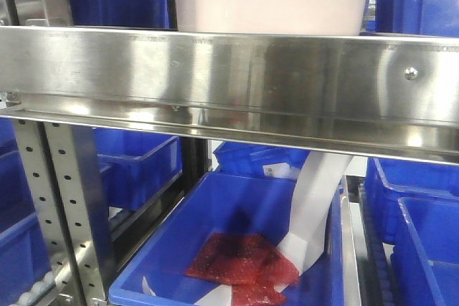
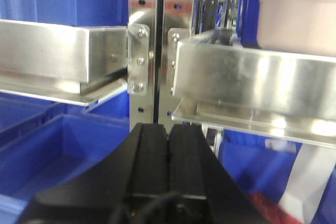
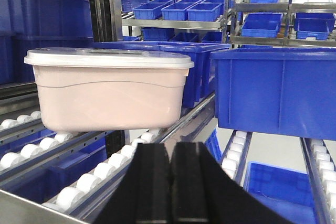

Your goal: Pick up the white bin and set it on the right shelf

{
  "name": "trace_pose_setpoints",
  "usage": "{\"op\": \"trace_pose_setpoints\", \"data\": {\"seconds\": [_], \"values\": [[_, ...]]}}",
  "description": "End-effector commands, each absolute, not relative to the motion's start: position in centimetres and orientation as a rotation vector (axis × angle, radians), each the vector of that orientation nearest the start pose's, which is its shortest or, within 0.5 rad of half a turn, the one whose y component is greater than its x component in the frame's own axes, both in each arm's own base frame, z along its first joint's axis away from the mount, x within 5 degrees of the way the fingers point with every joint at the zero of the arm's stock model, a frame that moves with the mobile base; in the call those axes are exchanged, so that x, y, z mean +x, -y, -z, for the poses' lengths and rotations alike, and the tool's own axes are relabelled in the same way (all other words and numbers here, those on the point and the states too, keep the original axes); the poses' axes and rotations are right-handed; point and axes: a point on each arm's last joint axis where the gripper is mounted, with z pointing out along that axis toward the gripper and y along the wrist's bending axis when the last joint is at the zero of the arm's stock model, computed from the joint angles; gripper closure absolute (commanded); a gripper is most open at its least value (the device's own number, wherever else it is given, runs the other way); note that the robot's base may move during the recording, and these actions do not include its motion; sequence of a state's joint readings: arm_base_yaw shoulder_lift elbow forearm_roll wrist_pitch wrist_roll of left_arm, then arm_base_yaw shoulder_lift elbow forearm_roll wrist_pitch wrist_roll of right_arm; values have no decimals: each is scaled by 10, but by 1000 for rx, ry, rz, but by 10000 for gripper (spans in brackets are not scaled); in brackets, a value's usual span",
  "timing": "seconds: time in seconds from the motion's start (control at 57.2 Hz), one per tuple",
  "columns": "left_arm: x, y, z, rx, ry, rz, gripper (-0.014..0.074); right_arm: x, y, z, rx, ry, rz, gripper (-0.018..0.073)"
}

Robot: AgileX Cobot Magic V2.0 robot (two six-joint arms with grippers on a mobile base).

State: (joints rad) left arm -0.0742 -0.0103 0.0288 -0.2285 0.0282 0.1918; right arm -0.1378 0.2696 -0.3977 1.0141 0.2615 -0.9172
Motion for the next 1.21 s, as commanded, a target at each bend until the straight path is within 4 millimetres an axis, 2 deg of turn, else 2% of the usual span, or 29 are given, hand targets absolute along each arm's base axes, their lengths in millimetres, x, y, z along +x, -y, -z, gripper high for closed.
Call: {"op": "trace_pose_setpoints", "data": {"seconds": [0.0, 0.752, 0.91, 1.05, 1.19], "values": [[55, 3, -208, -2, -1427, 99, 715, 68, -8, -328, 29, -1451, -112, 482], [55, 3, -208, -2, -1427, 99, 715, 68, -7, -328, 31, -1449, -111, 482], [55, 3, -208, -2, -1427, 99, 715, 71, -3, -327, 50, -1445, -63, 482], [55, 3, -208, -2, -1427, 99, 715, 72, -2, -320, 2, -1529, 20, 482], [55, 3, -208, -2, -1427, 99, 715, 71, 6, -316, 89, -1562, 60, 482]]}}
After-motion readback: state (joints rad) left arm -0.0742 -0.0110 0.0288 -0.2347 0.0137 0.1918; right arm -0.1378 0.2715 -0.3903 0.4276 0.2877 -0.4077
